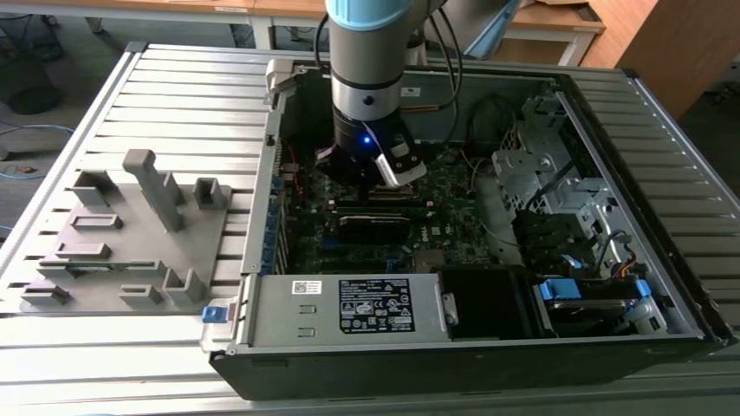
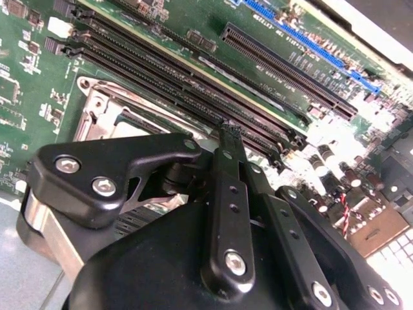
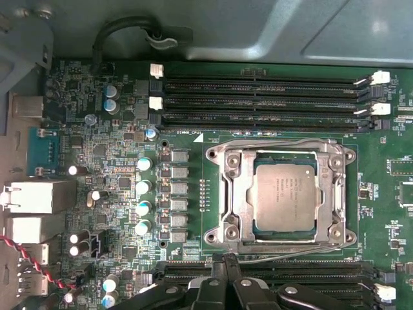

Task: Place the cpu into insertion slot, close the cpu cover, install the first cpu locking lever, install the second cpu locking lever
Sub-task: 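Install the second cpu locking lever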

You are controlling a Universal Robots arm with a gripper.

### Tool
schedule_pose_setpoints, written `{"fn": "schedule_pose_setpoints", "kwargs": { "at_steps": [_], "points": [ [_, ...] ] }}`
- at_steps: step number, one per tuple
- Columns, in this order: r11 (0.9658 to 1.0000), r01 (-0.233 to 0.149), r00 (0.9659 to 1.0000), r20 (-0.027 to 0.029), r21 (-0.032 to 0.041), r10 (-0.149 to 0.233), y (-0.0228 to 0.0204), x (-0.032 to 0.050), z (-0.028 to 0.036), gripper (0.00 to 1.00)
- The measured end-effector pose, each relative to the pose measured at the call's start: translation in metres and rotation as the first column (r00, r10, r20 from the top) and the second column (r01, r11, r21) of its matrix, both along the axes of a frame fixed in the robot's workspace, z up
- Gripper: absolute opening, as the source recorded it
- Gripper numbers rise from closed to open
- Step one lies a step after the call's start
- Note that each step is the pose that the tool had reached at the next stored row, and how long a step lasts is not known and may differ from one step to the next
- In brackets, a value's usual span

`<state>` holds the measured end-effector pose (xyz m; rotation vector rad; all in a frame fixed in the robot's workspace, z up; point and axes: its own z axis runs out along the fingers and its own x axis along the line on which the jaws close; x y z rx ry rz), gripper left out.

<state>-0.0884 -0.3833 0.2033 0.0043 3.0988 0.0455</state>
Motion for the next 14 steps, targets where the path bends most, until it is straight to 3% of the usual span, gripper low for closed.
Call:
{"fn": "schedule_pose_setpoints", "kwargs": {
  "at_steps": [5,8,10,14],
  "points": [
    [1.0,0.0,1.0,-0.0002,0.0011,0.0,-0.0001,-0.0013,-0.0007,0.11],
    [0.9997,0.0,1.0,-0.0001,0.024,0.0,0.0,-0.0013,-0.0013,0.11],
    [0.9994,0.0,1.0,-0.0001,0.0355,0.0,0.0,-0.0013,-0.0016,0.11],
    [0.9992,0.0,1.0,0.0,0.0396,0.0,0.0,-0.0014,-0.0032,0.11]
  ]
}}
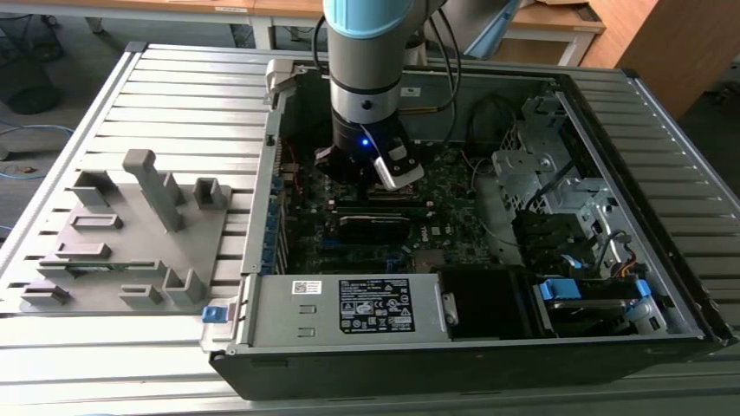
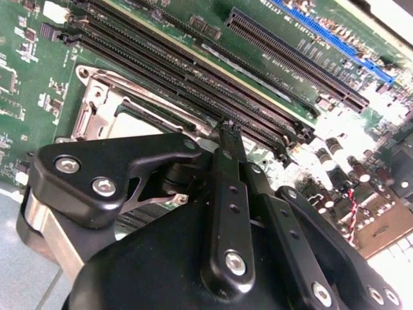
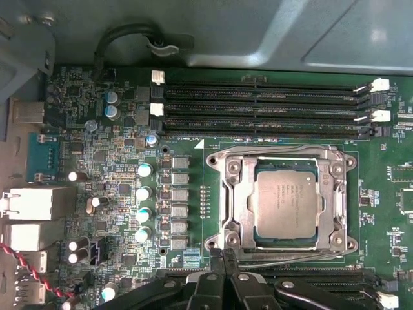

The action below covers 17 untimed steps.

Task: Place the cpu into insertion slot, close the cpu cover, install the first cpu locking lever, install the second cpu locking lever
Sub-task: 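Install the second cpu locking lever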

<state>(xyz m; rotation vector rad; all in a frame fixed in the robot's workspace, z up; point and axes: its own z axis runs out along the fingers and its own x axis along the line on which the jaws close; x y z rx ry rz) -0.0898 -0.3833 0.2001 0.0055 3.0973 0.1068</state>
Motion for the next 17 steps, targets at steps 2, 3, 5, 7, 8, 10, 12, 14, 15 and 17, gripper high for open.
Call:
{"fn": "schedule_pose_setpoints", "kwargs": {
  "at_steps": [2,3,5,7,8,10,12,14,15,17],
  "points": [
    [1.0,0.0,1.0,-0.0002,0.0021,0.0,0.0,-0.0002,-0.0006,0.11],
    [1.0,0.0,1.0,-0.0002,0.0048,0.0,0.0,-0.0003,-0.0009,0.11],
    [0.9999,0.0,1.0,-0.0001,0.0121,0.0,0.0,-0.0005,-0.0012,0.11],
    [0.9998,0.0,1.0,-0.0002,0.0178,0.0,0.0,-0.0007,-0.0015,0.11],
    [0.9998,0.0,1.0,-0.0002,0.0205,0.0,0.0,-0.0008,-0.0017,0.11],
    [0.9997,0.0,1.0,0.0,0.026,0.0,0.0,-0.0011,-0.0023,0.11],
    [0.9995,0.0,1.0,0.0002,0.0303,0.0,0.0001,-0.0016,-0.0029,0.11],
    [0.9995,0.0,1.0,0.0,0.0305,0.0,0.0001,-0.0017,-0.0029,0.11],
    [0.9995,0.0,1.0,0.0,0.0304,0.0,0.0,-0.0018,-0.0026,0.11],
    [0.9995,0.0,1.0,-0.0001,0.0302,0.0,0.0,-0.0018,-0.0001,0.11]
  ]
}}
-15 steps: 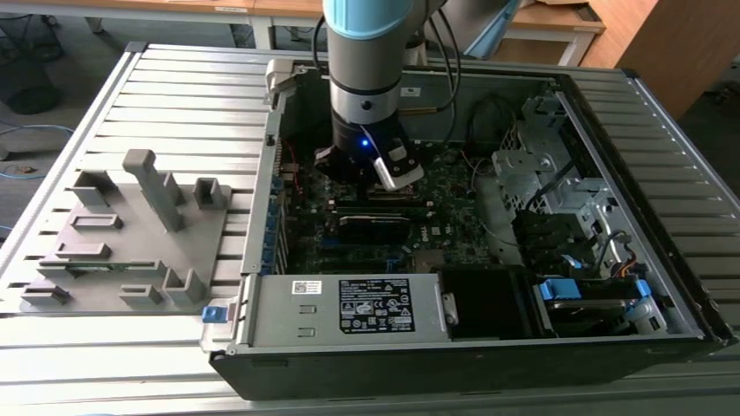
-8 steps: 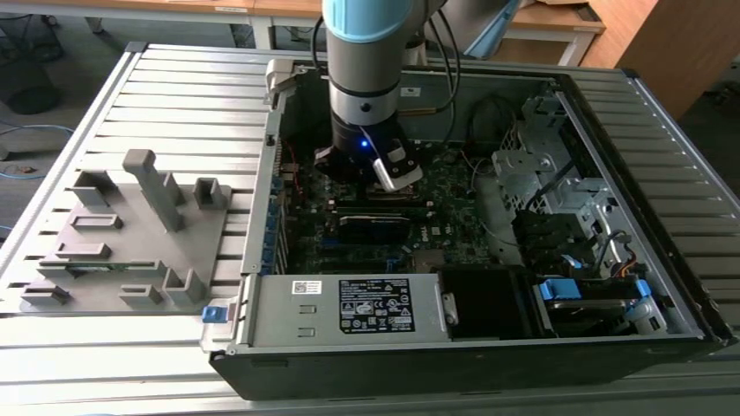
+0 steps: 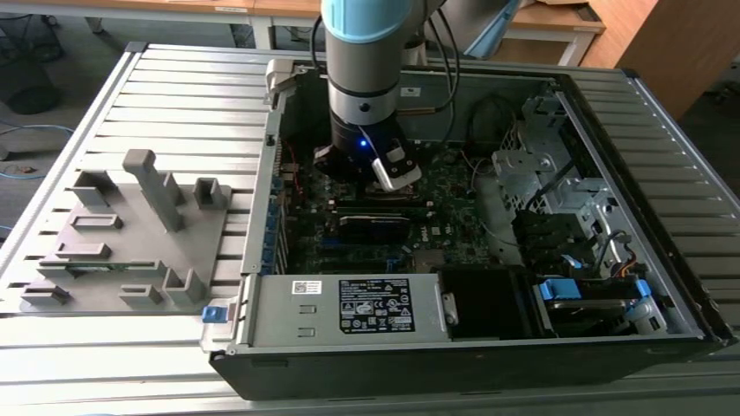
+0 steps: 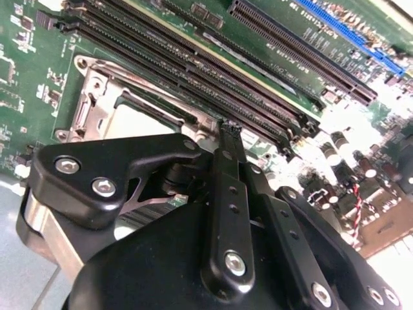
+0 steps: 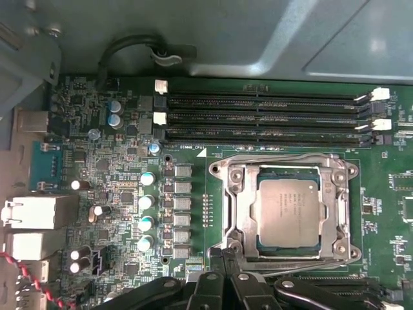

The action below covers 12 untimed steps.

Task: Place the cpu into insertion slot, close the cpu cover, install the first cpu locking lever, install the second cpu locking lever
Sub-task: 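Install the second cpu locking lever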

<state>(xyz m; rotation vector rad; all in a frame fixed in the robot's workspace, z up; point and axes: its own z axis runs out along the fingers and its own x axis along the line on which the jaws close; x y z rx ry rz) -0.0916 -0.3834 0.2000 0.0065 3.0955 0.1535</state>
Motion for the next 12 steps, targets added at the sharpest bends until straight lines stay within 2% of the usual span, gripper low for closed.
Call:
{"fn": "schedule_pose_setpoints", "kwargs": {
  "at_steps": [4,12],
  "points": [
    [1.0,0.0,1.0,0.0001,-0.0005,0.0,0.0001,0.0001,0.0085,0.11],
    [1.0,0.0,1.0,0.0,-0.0037,0.0,0.0,0.002,0.0197,0.11]
  ]
}}
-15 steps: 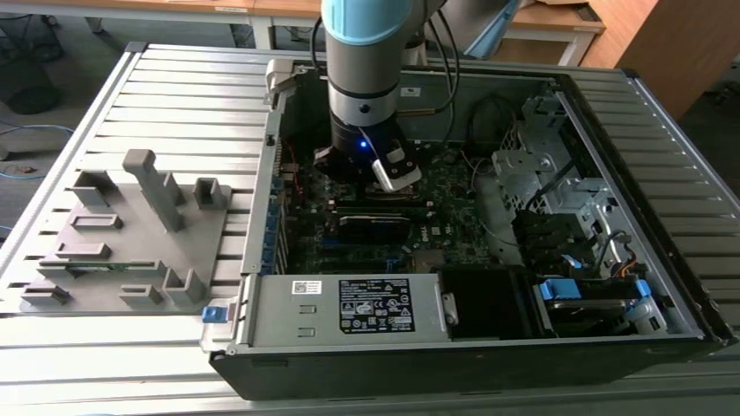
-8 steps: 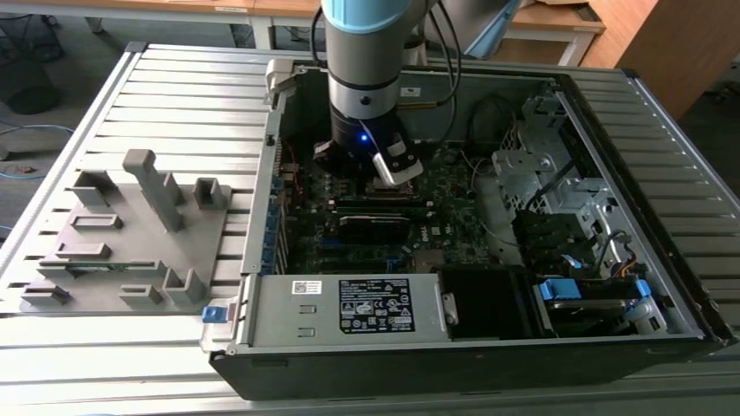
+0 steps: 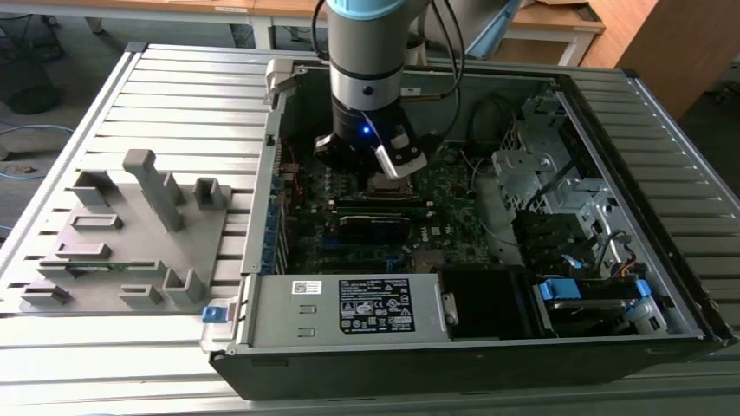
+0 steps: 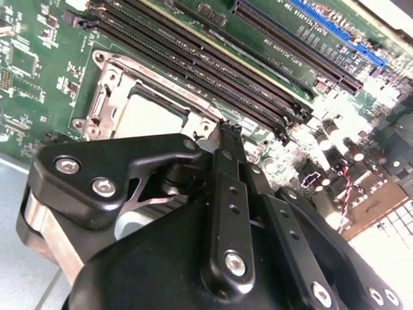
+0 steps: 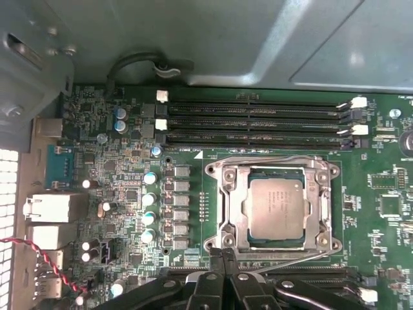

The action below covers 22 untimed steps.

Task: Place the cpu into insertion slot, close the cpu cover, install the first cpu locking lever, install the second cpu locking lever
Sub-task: 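Install the second cpu locking lever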

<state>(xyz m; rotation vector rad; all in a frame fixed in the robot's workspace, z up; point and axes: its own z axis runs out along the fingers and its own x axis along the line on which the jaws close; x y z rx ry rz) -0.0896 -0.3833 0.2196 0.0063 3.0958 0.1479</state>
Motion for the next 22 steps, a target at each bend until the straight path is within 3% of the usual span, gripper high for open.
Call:
{"fn": "schedule_pose_setpoints", "kwargs": {
  "at_steps": [6,22],
  "points": [
    [1.0,0.001,1.0,0.0,-0.0002,-0.001,-0.0014,0.0018,0.0007,0.11],
    [1.0,0.001,1.0,0.0001,-0.0002,-0.001,-0.0104,0.0021,0.0007,0.11]
  ]
}}
